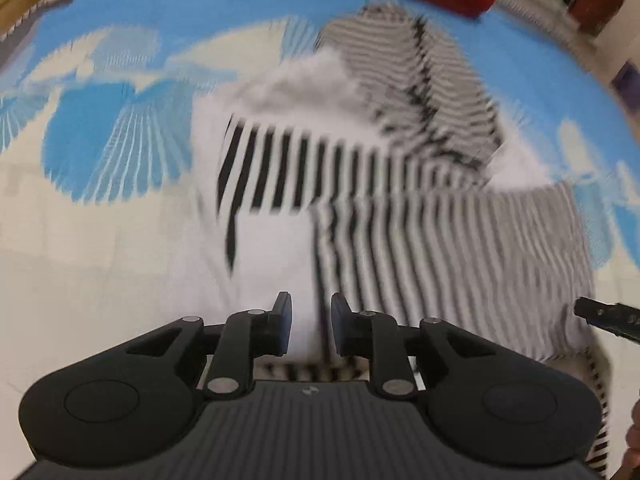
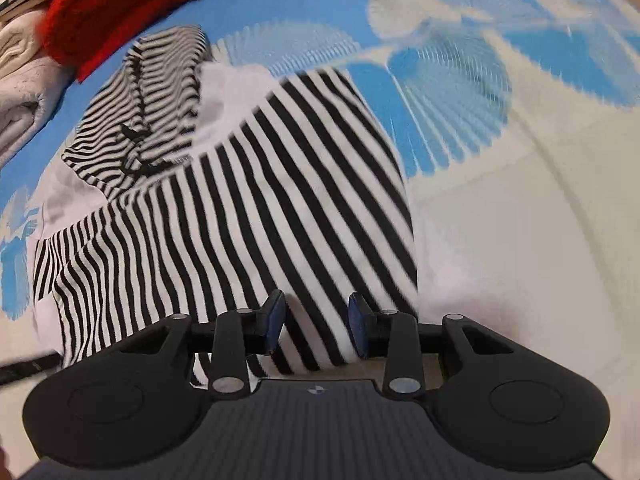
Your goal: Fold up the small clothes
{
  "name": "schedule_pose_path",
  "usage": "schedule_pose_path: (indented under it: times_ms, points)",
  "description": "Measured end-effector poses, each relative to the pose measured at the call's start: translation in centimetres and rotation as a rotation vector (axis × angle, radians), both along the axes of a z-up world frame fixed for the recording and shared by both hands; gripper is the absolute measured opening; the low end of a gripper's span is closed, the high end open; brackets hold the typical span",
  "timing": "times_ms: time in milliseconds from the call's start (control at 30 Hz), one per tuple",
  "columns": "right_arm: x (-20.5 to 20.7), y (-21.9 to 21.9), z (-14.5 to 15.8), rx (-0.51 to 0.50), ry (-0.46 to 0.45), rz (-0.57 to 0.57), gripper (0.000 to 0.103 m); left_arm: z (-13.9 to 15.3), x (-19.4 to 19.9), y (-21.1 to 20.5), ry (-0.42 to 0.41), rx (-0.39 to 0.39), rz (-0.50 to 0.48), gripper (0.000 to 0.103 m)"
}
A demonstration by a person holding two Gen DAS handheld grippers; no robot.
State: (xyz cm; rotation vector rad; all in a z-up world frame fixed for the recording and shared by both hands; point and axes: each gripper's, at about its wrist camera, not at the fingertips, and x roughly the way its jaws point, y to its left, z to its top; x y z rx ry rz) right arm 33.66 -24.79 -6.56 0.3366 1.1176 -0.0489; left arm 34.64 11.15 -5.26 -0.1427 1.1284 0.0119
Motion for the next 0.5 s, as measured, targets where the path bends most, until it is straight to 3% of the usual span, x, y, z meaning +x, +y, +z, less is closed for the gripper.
schedule_pose_path:
  times_ms: [100, 233, 333, 433, 500]
  points:
    - [-0.2, 1.3, 2.4, -0.106, -0.122, 0.075, 0.036, 1.7, -0.2, -1.0, -0.067, 0.034, -0.006, 0.037]
    - [-0.6, 2.5, 5.1, -0.165, -0.246, 0.147, 0.038, 2.8, 0.4, -1.7, -0.117, 0.054, 0.015, 0.039]
    - [-0.5, 2.8, 5.9, -0.183, -0.285, 0.177, 0.047, 3.5, 0.6, -2.0, -0.165, 0.050, 0.031, 0.055]
    - [-0.4, 2.7, 6.3, -0.184, -0.295, 0.183, 0.047, 4.6, 0.3, -2.7, -0.258, 0.083, 0.025, 0.070]
    - [-0.5, 2.6, 6.6, -0.180, -0.308, 0.181, 0.047, 5.3, 0.1, -3.4, -0.328, 0.133, 0.012, 0.072]
